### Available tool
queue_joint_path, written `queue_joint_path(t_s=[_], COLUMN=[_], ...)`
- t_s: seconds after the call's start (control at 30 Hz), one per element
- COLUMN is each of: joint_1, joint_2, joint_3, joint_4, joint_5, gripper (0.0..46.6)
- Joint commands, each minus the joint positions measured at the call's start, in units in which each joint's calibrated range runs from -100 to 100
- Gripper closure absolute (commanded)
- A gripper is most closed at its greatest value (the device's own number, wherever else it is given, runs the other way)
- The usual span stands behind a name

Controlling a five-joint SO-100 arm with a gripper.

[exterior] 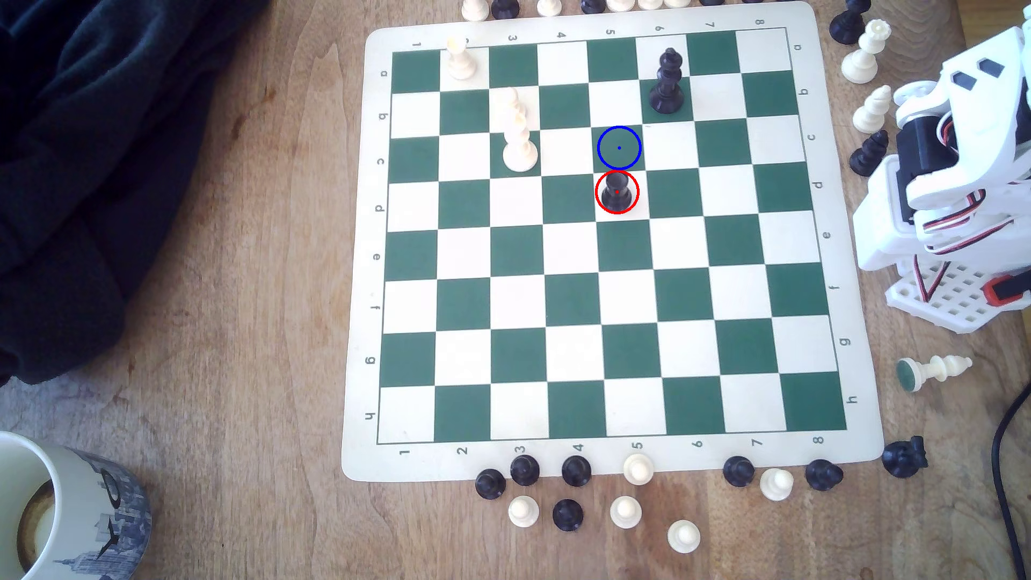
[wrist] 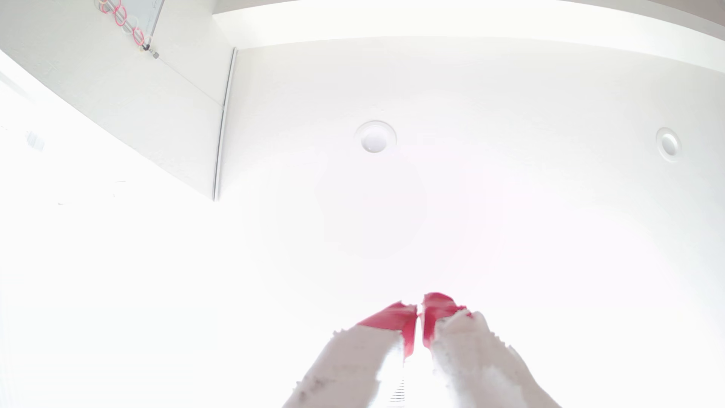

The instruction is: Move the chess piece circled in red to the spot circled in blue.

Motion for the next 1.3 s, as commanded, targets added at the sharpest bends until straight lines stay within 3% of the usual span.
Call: queue_joint_path(t_s=[0.0,0.2,0.63,1.1,1.27], joint_1=[-0.54,-0.46,5.95,11.98,8.93], joint_2=[0.05,0.05,0.14,2.86,18.05], joint_3=[1.27,1.17,-4.63,-27.66,-46.33], joint_4=[-0.71,9.45,60.14,129.84,149.50], joint_5=[0.15,0.15,-0.10,0.00,-3.66], gripper=[46.4,46.4,46.4,46.4,46.4])
